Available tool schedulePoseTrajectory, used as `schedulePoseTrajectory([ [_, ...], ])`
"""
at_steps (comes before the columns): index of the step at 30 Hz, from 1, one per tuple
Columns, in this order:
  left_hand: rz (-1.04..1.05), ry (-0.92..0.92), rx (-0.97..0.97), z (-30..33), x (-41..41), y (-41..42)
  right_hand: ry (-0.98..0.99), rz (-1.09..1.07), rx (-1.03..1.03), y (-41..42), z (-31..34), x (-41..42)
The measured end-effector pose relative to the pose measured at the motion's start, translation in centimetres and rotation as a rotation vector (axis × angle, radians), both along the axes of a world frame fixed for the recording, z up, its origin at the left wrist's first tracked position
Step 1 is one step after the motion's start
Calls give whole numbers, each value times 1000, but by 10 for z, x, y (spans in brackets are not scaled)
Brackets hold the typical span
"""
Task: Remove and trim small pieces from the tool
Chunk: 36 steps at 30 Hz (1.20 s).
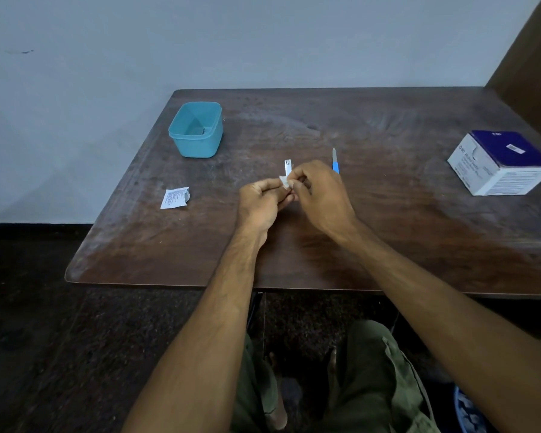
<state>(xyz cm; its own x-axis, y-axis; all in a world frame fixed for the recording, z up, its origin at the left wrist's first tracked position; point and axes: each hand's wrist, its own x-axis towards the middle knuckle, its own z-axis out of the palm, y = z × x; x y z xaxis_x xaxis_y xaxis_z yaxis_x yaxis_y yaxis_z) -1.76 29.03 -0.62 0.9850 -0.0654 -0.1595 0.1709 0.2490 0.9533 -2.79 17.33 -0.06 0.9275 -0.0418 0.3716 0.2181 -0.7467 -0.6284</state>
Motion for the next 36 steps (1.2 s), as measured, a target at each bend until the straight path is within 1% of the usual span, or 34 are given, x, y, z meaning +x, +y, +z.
schedulePoseTrajectory([
  [2, -16, -2, 22, -1, 1, -1, -3, 10, -86, -3, -1, -1],
  [5, -27, -8, 35, -1, 0, -2, -28, -19, -70, -3, 6, 4],
  [7, -18, -9, 35, -1, -1, -2, -23, -38, -94, -1, 11, 7],
  [11, 6, -13, 32, -4, 2, -2, -50, 51, -276, 0, 9, 3],
  [14, 4, -28, 58, -6, 2, -3, -56, 67, -328, -4, 8, -1],
  [16, 3, -32, 80, -6, 2, -3, -55, 31, -319, -6, 11, 5],
  [19, 11, -24, 93, -4, 0, -2, -43, -32, -253, -6, 19, 13],
  [22, 44, -37, 98, -7, 0, -3, -26, 16, -352, -3, 15, 9],
  [24, 74, -71, 152, -9, 0, -5, -54, 77, -383, -7, 7, 3],
  [26, 108, -111, 222, -11, -1, -8, -88, 75, -324, -13, 6, 1],
  [29, 134, -164, 335, -14, -4, -11, -106, -8, -167, -20, 17, 4],
  [31, 140, -203, 391, -16, -5, -12, -147, -41, -110, -25, 28, 8],
  [33, 150, -228, 412, -17, -5, -13, -163, -11, -154, -26, 34, 11],
  [36, 170, -264, 436, -17, -7, -13, -170, 20, -325, -24, 31, 13],
])
